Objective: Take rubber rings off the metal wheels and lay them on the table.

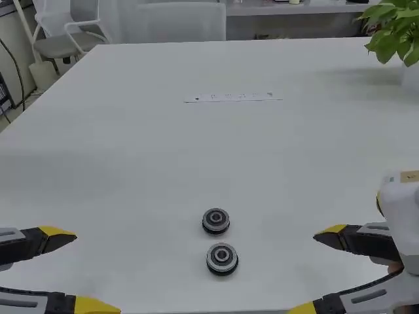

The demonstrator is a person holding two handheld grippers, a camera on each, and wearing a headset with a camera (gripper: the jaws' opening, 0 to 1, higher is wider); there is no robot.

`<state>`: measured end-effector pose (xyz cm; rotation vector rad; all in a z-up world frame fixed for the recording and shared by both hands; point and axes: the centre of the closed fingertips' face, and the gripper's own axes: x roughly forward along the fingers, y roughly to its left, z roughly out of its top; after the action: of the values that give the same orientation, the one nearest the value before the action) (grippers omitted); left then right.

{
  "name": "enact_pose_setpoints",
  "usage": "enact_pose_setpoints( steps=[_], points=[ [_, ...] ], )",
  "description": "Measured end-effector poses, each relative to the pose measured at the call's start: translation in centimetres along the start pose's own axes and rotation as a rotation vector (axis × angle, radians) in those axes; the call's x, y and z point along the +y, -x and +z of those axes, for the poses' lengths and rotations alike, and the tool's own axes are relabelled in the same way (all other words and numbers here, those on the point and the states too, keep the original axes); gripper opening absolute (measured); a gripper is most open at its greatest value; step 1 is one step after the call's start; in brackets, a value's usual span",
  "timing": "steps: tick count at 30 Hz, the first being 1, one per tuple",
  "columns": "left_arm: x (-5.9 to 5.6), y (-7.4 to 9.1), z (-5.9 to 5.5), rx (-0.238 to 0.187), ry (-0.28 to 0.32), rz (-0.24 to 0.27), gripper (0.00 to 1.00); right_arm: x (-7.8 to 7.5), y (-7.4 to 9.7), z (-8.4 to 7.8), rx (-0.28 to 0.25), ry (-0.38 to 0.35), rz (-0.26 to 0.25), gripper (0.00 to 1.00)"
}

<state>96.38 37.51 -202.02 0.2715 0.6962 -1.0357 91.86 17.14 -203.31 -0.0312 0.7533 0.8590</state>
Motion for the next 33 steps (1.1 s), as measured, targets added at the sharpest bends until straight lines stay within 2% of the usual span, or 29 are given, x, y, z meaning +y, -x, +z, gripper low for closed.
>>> enact_pose_setpoints(
  steps=[10,13,24,26,28,30,33],
  points=[
    [0.1,0.0,0.1,-0.007,0.003,0.005,0.8,0.1,0.0,0.1,-0.002,0.009,0.007,0.99],
    [0.1,0.0,0.1,-0.005,0.003,0.007,0.8,0.2,0.0,0.2,-0.004,0.022,0.009,0.93],
    [-0.1,0.0,0.4,-0.016,-0.001,-0.01,0.81,0.1,0.0,0.0,0.009,0.022,0.015,0.94],
    [-0.2,-0.1,0.7,-0.027,-0.008,-0.019,0.83,0.1,0.0,0.0,0.009,0.026,0.016,0.94],
    [-0.1,0.1,1.4,-0.06,-0.031,-0.016,0.83,0.3,-0.1,0.2,-0.001,0.029,0.028,0.94],
    [-0.2,0.3,1.9,-0.088,-0.035,-0.016,0.84,0.4,-0.1,0.1,0.011,0.043,0.028,0.94],
    [0.0,0.5,2.2,-0.107,-0.025,-0.014,0.84,0.3,-0.2,0.0,0.028,0.076,0.014,0.93]
  ],
)
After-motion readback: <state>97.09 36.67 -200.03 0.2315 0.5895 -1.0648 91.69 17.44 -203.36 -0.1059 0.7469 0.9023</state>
